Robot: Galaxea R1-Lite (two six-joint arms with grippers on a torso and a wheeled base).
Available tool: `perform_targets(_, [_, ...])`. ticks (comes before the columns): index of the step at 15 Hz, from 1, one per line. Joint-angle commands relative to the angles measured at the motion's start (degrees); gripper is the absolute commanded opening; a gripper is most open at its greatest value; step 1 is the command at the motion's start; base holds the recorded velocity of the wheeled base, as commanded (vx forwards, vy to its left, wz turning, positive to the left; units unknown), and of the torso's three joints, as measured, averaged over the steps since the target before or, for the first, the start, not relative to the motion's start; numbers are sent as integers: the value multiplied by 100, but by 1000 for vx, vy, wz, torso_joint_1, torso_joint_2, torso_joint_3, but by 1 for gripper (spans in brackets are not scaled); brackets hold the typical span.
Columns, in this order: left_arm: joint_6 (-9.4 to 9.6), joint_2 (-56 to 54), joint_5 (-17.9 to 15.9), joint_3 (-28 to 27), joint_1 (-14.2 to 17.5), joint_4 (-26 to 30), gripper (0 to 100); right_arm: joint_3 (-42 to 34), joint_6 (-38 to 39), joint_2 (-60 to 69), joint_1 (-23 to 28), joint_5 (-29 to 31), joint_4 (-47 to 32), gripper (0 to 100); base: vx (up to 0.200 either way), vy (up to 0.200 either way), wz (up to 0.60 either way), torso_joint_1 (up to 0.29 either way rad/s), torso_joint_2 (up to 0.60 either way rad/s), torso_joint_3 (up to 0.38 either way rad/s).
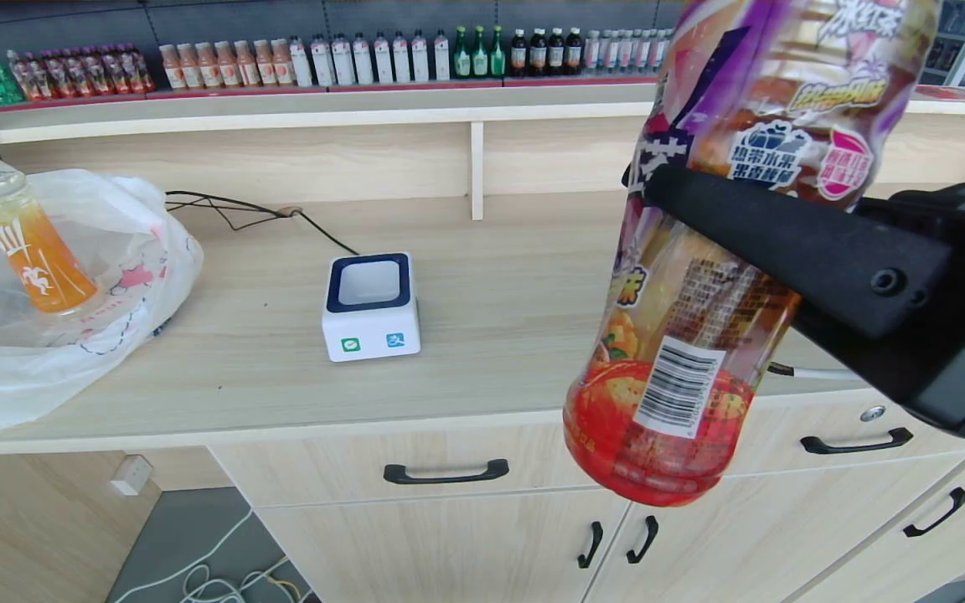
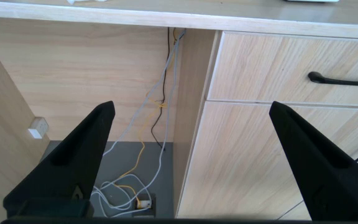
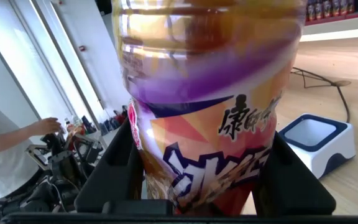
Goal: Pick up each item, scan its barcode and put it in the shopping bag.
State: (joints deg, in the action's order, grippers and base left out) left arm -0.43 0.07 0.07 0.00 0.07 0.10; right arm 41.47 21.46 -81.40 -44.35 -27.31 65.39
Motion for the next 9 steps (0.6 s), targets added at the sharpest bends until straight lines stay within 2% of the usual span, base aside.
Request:
perform_targets(1, [-1, 1, 1, 0, 1, -1, 100, 1, -1, 1, -4, -3, 0, 0, 0, 0, 0, 0, 0, 0])
perform_targets(9, [-1, 1, 1, 0, 1, -1, 100, -8, -36, 1, -21, -3, 0, 0, 0, 0, 0, 0, 0, 0])
